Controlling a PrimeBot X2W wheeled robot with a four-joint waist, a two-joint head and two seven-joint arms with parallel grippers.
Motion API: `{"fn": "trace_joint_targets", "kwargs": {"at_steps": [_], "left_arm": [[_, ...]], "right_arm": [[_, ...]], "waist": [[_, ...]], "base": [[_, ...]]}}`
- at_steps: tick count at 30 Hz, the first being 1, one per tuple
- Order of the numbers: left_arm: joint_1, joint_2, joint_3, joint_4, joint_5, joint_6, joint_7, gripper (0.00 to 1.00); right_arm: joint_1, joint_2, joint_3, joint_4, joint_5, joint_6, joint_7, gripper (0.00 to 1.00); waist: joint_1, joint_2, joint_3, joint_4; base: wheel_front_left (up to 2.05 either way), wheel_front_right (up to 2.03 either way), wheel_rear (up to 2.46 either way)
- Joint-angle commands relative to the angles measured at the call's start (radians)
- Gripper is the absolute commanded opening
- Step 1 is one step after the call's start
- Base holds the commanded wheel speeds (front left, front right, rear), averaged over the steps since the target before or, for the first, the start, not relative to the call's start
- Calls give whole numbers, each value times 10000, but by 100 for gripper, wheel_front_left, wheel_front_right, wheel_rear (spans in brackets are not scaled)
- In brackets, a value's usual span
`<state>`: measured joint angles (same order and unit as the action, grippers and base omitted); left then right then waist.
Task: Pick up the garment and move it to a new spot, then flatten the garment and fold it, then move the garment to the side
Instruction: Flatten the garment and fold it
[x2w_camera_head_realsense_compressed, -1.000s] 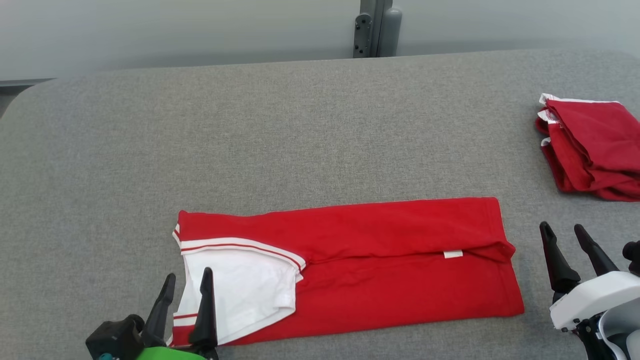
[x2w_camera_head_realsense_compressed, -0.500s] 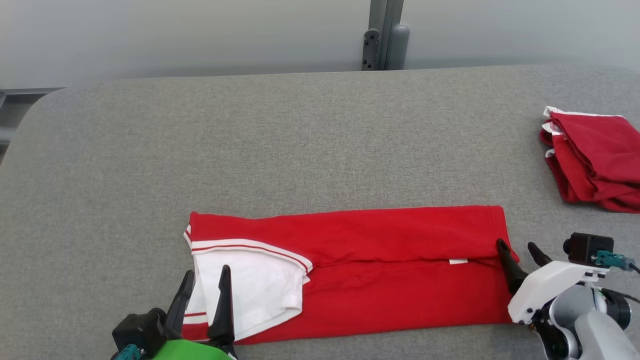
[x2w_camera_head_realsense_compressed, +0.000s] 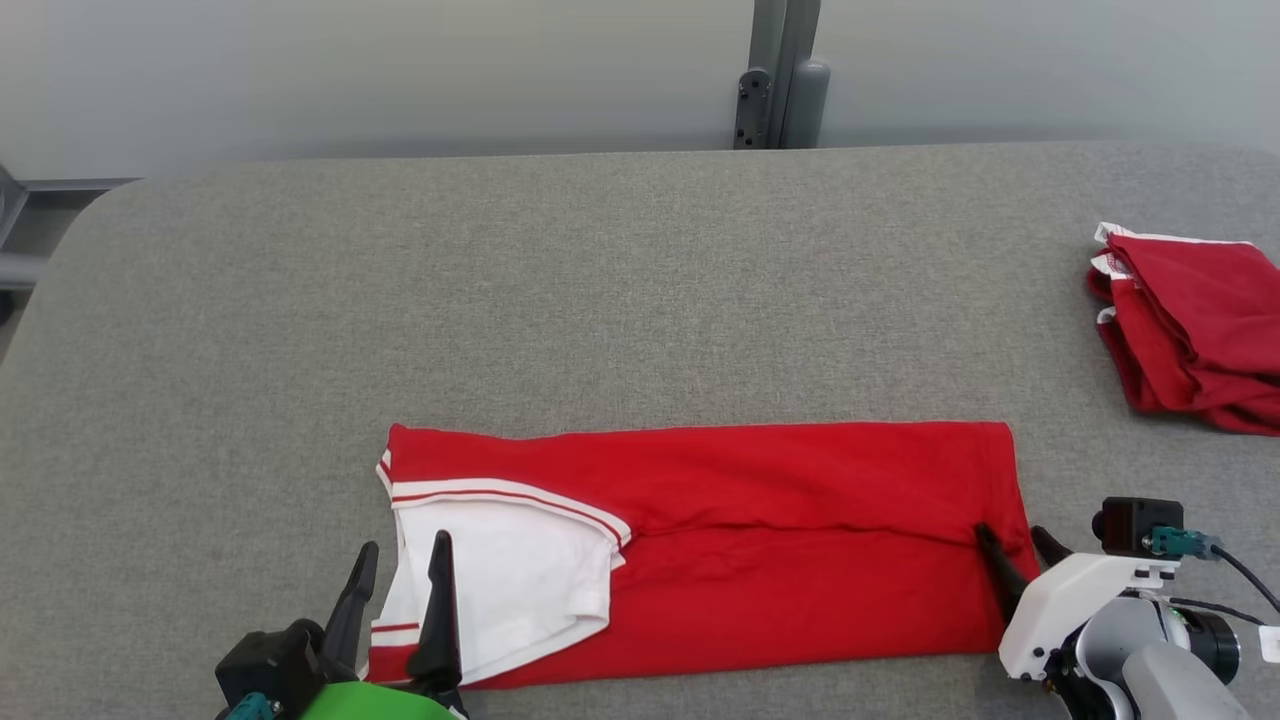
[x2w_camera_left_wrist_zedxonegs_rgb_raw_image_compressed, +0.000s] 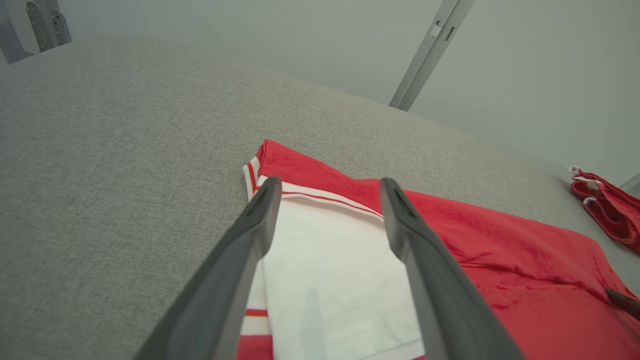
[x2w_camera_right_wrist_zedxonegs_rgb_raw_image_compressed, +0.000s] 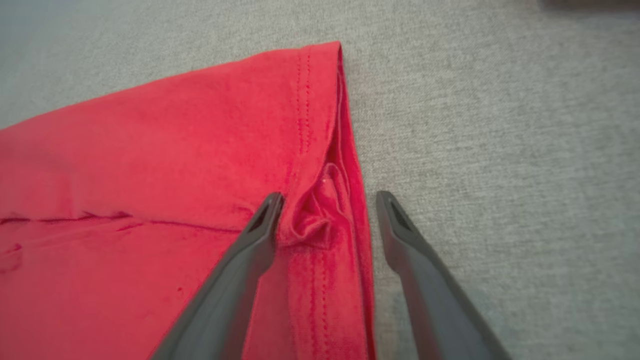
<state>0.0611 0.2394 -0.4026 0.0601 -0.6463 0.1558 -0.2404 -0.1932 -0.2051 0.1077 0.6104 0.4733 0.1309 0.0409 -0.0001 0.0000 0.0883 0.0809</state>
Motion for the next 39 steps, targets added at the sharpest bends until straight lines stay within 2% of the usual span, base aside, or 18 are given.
{"fn": "trace_joint_targets", "kwargs": {"at_steps": [1,2,10,22,28,39], "left_arm": [[74,57,7,-47,-54,32,-57,100],[77,57,4,-57,-58,28,-55,100],[54,118,52,-43,12,99,-75,100],[50,269,162,21,255,268,-152,100],[-102,331,238,127,366,215,-171,100],[-368,364,400,444,633,160,-230,100]], "right_arm": [[-48,-2,177,225,65,-3,124,4],[-109,-18,273,301,89,-2,176,0],[-778,-460,318,553,600,-20,28,0],[-329,-1823,-517,-491,1208,-10,353,0],[94,-1572,-854,-1570,1384,-8,732,0],[645,-1072,-81,-4557,2266,-2,2016,0]], "waist": [[1,0,11,-30],[1,0,17,-46],[1,0,33,-336],[1,0,-95,-1111],[1,0,-153,-1394],[1,0,-465,-1096]], "base": [[0,0,0],[0,0,0],[0,0,0],[0,0,0],[0,0,0],[0,0,0]]}}
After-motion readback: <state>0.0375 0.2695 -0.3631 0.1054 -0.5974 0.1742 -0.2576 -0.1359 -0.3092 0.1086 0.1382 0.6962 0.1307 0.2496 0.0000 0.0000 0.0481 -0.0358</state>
